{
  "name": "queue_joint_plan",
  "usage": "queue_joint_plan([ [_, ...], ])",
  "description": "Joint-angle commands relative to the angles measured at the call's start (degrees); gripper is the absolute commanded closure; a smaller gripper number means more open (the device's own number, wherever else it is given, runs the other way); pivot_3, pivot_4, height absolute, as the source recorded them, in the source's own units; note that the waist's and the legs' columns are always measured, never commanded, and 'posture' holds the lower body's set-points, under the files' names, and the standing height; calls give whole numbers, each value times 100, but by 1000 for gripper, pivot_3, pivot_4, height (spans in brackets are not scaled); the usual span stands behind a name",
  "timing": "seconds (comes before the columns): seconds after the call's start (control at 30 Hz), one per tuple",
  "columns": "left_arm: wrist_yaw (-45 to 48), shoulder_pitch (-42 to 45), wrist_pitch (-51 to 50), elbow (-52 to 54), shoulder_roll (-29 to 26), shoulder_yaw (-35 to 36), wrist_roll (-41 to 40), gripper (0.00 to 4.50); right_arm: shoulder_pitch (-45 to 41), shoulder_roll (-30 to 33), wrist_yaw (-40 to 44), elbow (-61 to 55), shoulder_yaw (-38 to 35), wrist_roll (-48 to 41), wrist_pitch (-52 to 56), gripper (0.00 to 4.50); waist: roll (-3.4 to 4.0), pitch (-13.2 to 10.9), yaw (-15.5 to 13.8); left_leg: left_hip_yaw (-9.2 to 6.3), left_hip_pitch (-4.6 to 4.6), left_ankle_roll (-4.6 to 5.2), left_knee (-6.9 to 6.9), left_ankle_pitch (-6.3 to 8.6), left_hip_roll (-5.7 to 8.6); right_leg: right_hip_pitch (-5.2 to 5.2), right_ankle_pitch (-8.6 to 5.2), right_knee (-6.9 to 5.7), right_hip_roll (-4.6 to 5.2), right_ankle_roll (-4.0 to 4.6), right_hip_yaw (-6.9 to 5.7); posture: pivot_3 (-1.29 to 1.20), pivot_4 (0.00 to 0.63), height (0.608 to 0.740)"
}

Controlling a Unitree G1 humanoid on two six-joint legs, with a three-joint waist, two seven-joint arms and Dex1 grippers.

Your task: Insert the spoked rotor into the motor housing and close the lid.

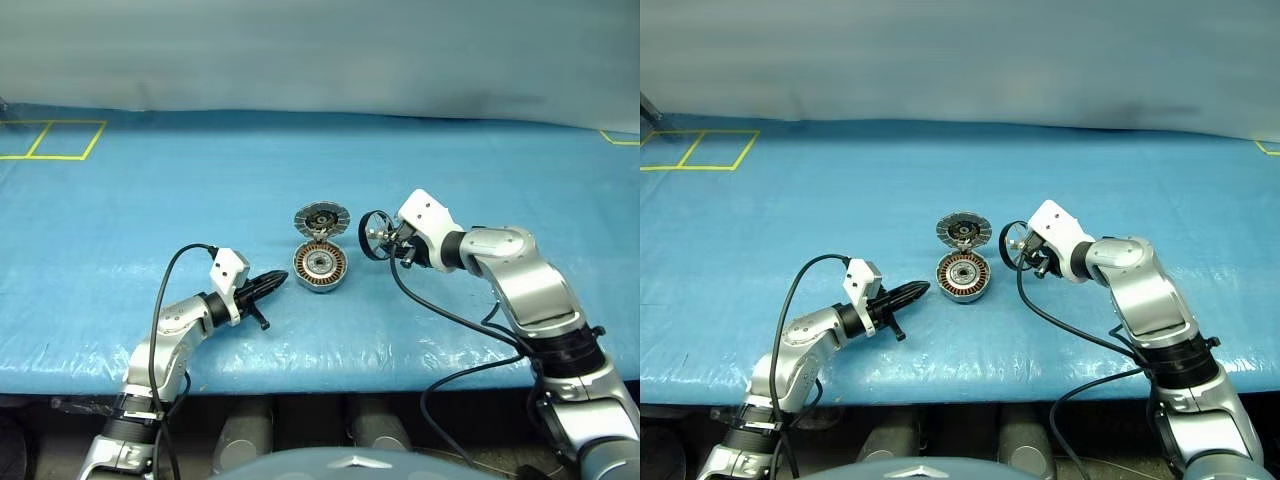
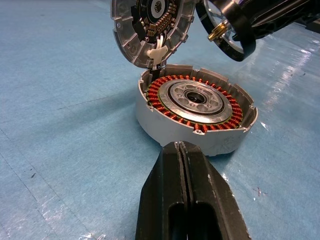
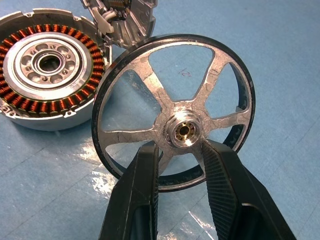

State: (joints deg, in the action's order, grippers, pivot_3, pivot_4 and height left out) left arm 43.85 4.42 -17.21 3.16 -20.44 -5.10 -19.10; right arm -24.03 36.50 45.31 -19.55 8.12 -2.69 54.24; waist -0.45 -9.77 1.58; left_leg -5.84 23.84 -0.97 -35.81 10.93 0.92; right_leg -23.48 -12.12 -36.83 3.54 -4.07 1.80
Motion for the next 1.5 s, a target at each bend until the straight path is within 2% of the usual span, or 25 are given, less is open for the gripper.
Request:
queue_joint_plan([
  [0.03,85,54,-21,173,5,7,-111,4500,334,-135,41,-759,-509,-574,-4,3439,-1,-1,-16,-1,0,0,0,0,0,1,0,0,0,0,-1,0,150,740],
  [0.3,292,262,267,-102,-19,140,-128,4500,939,-396,119,-556,-485,-1122,-813,3439,-3,-2,-21,0,0,0,-8,0,-1,4,0,1,0,0,0,0,150,740],
  [0.47,518,530,922,-641,35,124,-28,4500,962,-631,131,-251,-505,-1373,-1284,3439,-3,-2,-13,1,-2,0,-6,0,-4,4,0,-1,-3,0,-1,0,150,740],
  [0.73,1035,735,1579,-1075,-215,-292,469,4500,825,-672,89,183,-266,-1352,-1635,3439,-3,-2,-16,1,-1,1,0,0,-2,2,1,2,-3,1,-1,0,150,740],
  [0.97,1062,764,1762,-1266,-147,-308,568,4500,655,-531,-24,377,98,-990,-1908,3439,-3,-2,-18,1,-1,1,-2,0,-3,2,0,2,-2,1,-1,0,150,740],
  [1.5,898,522,1598,-1189,-97,-334,572,4500,304,-659,-26,544,367,-978,-1820,3439,-3,-2,1,0,-2,1,-1,0,-3,2,1,-1,-3,0,-1,0,150,740],
])
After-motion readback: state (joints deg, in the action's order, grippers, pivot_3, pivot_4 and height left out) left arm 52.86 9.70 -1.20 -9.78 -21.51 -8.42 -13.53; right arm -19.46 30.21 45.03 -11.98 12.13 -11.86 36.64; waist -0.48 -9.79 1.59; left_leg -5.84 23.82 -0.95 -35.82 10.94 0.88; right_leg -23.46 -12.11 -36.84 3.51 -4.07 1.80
